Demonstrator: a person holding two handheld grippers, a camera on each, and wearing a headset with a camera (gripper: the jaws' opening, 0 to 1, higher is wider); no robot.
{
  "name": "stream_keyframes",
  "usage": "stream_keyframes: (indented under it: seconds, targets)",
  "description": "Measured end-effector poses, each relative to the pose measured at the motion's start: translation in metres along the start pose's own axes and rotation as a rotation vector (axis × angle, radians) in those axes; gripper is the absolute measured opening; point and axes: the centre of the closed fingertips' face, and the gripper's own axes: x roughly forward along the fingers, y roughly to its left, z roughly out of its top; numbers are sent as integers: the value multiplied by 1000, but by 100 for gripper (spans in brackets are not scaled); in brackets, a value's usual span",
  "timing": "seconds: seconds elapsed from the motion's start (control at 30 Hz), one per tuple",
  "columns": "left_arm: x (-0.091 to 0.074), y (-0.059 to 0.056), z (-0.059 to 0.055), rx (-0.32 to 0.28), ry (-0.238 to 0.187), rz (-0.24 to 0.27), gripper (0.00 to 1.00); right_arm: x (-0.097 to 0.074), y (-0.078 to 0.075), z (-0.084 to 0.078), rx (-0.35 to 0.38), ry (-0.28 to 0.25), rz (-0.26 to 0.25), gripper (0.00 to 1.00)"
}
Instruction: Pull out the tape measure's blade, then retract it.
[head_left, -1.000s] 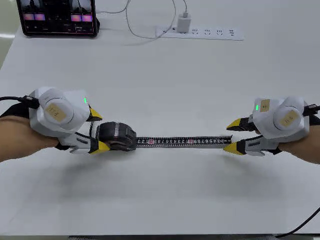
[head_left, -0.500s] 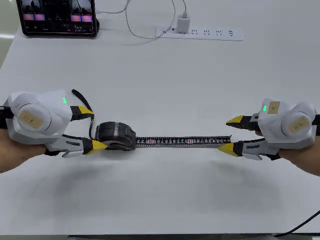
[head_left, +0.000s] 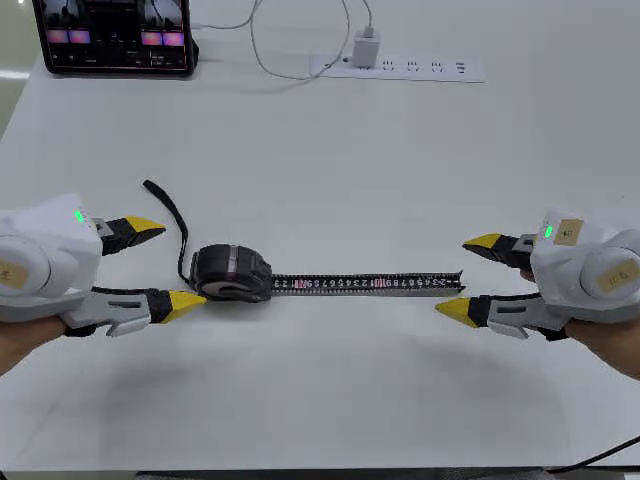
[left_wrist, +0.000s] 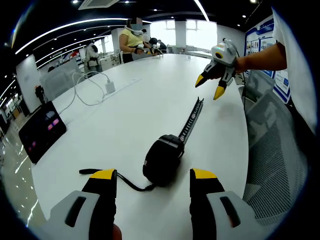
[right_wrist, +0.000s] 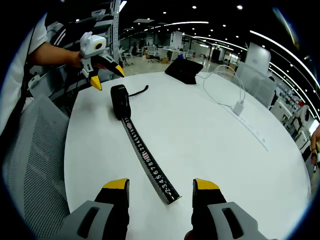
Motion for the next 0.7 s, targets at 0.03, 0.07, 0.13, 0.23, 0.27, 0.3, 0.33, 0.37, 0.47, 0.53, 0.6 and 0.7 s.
stream_keyframes:
  seconds: [0.03,0.07,0.13,0.23,0.27,0.3,0.33,0.37,0.47,0.53,0.6,0.7]
  targets:
    - [-2,0,-1,-8,-4,10,57,-1,1,1,8,-6,-5,49]
    - [-3,0,0,-20,-12,16,58,-1,1,1,13,-7,-8,49]
    - [-7,-1,0,-53,-28,29,59,-3,1,1,19,-17,-25,52]
    - [-11,-2,-4,-66,-33,45,62,-5,2,2,31,-30,-42,54]
    - [-12,-3,-7,-76,-30,49,62,-6,3,2,39,-37,-46,54]
    - [-12,-3,-8,-80,-27,56,63,-7,3,3,43,-44,-52,54]
    - [-14,-3,-10,-75,-25,69,64,-7,3,3,49,-51,-62,55]
    - [-15,-5,-11,-85,-32,70,65,-8,3,4,57,-58,-70,57]
    - [-17,-7,-13,-108,-44,82,66,-11,4,4,67,-66,-87,58]
    - [-19,-9,-15,-122,-49,92,68,-14,6,5,86,-80,-95,60]
    - [-20,-11,-17,-146,-63,96,69,-15,8,4,90,-94,-107,63]
    - [-21,-13,-21,-156,-65,112,70,-17,11,0,107,-100,-110,64]
